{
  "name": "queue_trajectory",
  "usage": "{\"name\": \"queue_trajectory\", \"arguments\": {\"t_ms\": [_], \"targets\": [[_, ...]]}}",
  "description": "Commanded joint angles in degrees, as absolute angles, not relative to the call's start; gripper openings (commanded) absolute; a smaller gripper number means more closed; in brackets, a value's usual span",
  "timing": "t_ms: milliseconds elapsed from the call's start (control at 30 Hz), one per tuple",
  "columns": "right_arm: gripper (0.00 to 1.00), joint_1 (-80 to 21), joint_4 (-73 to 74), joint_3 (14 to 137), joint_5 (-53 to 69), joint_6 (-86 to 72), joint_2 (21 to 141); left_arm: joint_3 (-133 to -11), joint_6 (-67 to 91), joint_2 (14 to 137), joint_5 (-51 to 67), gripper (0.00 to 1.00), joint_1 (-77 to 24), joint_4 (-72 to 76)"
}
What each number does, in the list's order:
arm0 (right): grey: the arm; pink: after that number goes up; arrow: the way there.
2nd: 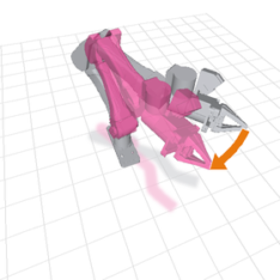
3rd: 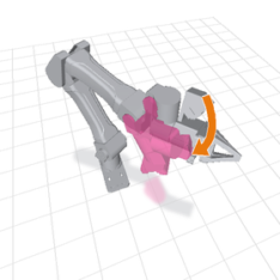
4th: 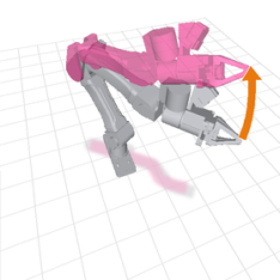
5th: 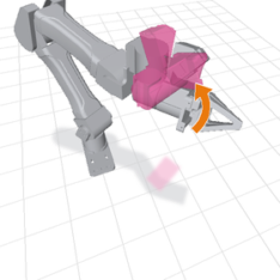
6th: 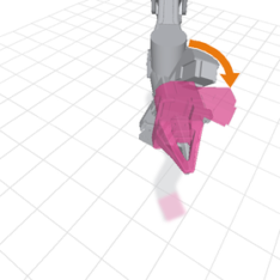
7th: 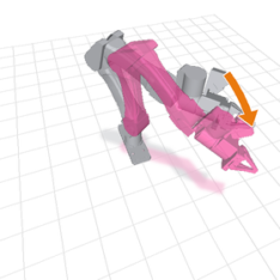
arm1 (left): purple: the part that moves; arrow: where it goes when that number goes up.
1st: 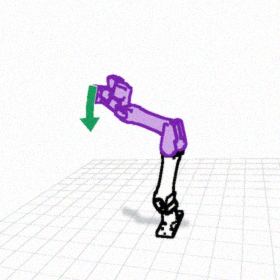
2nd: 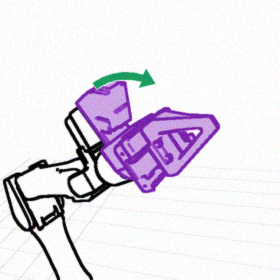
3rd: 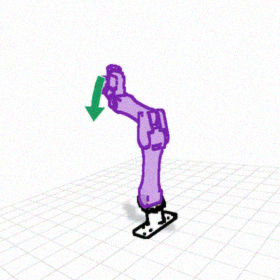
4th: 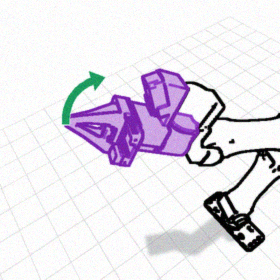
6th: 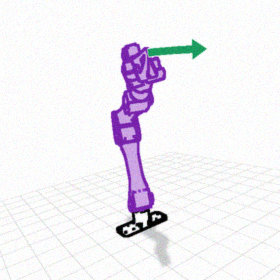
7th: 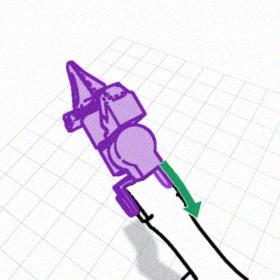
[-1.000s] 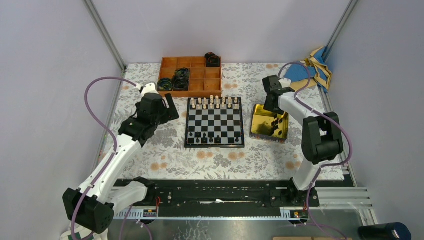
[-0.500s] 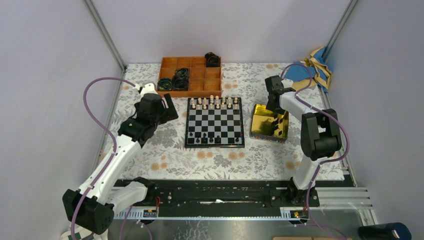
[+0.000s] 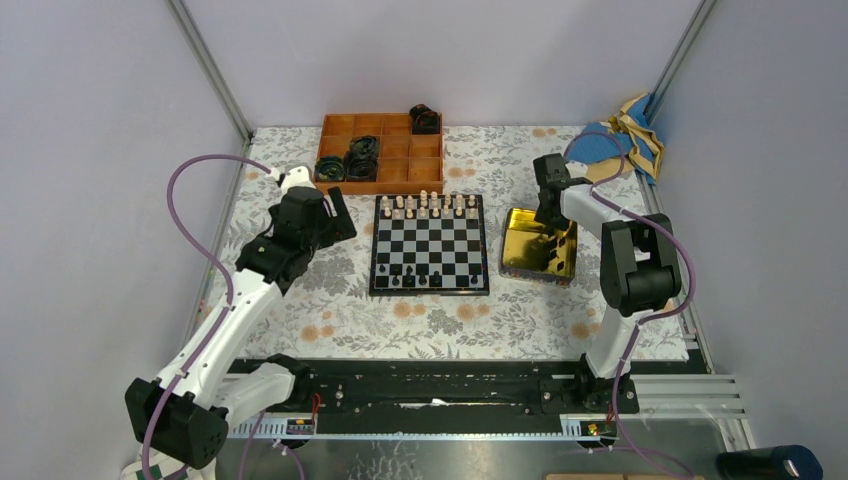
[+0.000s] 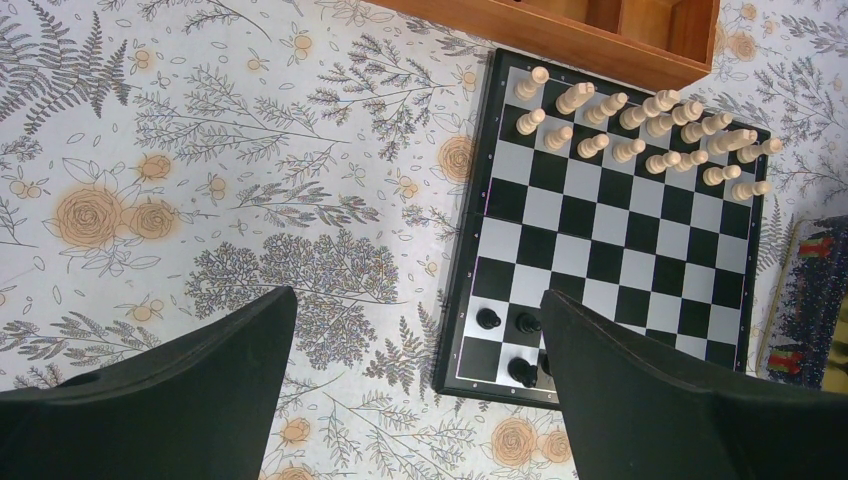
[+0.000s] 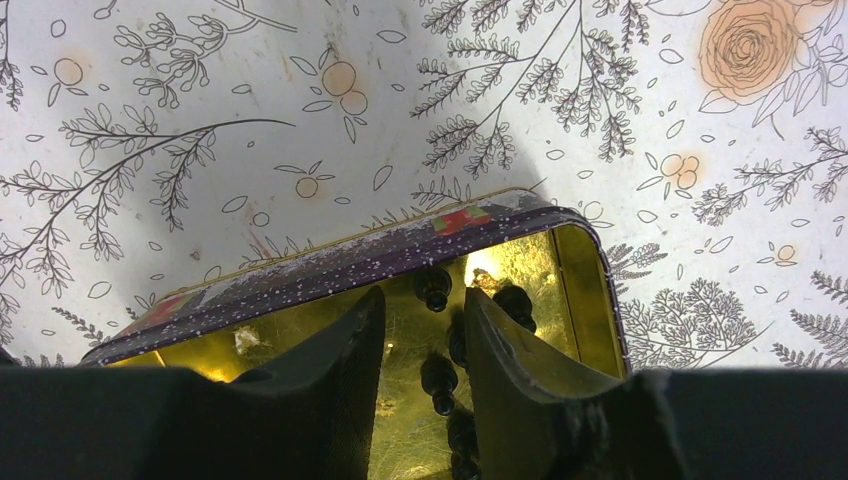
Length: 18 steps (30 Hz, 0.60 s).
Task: Set up the chess pieces on the board
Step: Pick up the chess piece from the storage box.
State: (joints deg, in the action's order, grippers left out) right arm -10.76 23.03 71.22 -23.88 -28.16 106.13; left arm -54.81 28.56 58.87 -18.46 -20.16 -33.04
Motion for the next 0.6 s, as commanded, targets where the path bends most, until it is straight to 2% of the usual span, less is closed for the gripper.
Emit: {"name": "queue_trajectory", "arguments": {"t_ms": [0, 333, 567], "targets": [[0.41, -10.15, 21.36, 70.68, -22.98, -28.57, 106.67, -54.84, 28.08, 58.81, -19.64, 0.99, -19.78, -31.64], [0.35, -9.95, 21.09, 70.49, -22.16, -28.86, 107.32, -54.69, 28.38, 58.45, -19.57, 0.99, -19.78, -31.71], [0.24, -9.7, 21.03, 70.06, -22.24, -29.0, 107.21, -54.58, 28.48, 58.44, -19.33, 0.99, -19.78, -31.69]]}}
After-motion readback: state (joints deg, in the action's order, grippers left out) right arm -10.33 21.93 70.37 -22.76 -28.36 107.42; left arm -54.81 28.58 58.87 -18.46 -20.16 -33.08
